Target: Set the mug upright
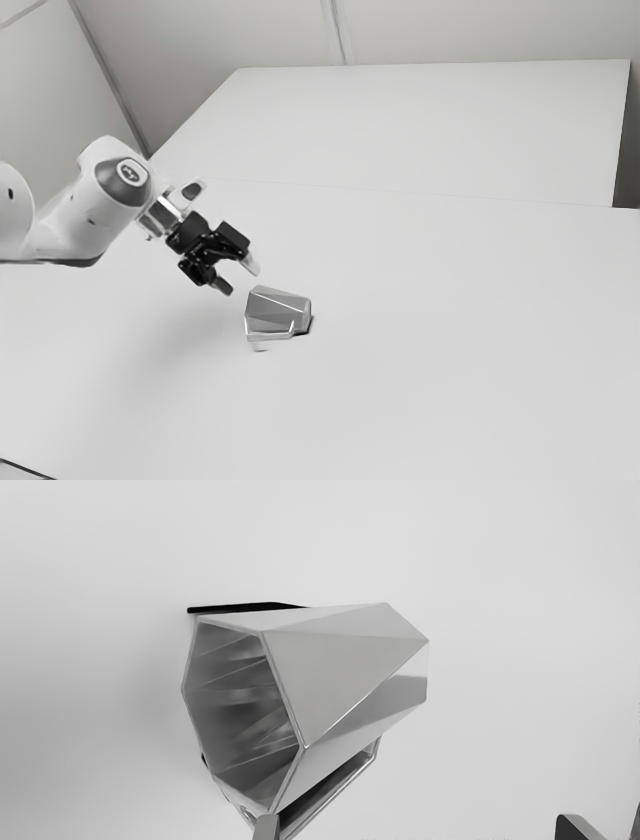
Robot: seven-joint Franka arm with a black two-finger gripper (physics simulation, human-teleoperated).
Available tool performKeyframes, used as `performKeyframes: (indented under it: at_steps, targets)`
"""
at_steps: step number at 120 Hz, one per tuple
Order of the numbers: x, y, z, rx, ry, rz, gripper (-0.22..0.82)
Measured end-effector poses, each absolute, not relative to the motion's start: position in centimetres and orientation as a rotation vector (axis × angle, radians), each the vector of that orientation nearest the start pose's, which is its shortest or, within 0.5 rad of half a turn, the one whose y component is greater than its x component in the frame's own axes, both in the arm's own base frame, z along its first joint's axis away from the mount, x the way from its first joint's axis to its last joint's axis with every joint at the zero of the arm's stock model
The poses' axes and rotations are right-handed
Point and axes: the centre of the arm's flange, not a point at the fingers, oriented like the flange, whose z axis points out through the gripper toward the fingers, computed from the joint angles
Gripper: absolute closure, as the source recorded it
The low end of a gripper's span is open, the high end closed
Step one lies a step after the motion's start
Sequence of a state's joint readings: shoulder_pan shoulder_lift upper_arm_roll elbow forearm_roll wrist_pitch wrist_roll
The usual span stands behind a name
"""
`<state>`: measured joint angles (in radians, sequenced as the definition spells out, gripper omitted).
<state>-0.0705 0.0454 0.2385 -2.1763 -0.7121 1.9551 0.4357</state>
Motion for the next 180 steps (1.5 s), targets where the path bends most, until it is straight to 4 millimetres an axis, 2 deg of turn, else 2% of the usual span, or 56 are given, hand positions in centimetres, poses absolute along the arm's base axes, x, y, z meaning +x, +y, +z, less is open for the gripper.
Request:
performKeyframes:
  at_steps: [28, 53, 72, 99, 108, 119, 130, 141, 165, 180]
  targets:
    - [51.5, 5.5, 34.0, 2.411, 0.09, -0.024, 0.0]
    - [51.9, 5.0, 31.7, 2.359, 0.05, -0.021, 0.0]
    - [52.0, 5.3, 30.8, 2.308, 0.048, -0.008, 0.0]
    - [51.8, 4.3, 29.1, 2.195, 0.054, -0.031, 0.0]
    - [52.2, 4.6, 28.5, 2.169, 0.065, -0.029, 0.02]
    - [52.4, 4.8, 27.1, 2.133, 0.087, -0.043, 0.16]
    - [52.4, 4.6, 27.0, 2.106, 0.078, -0.047, 0.34]
    - [52.4, 4.2, 27.2, 2.086, 0.06, -0.048, 0.47]
    - [52.4, 3.8, 27.8, 2.064, 0.014, -0.052, 0.67]
    - [52.8, 3.8, 28.1, 2.064, -0.01, -0.046, 0.72]
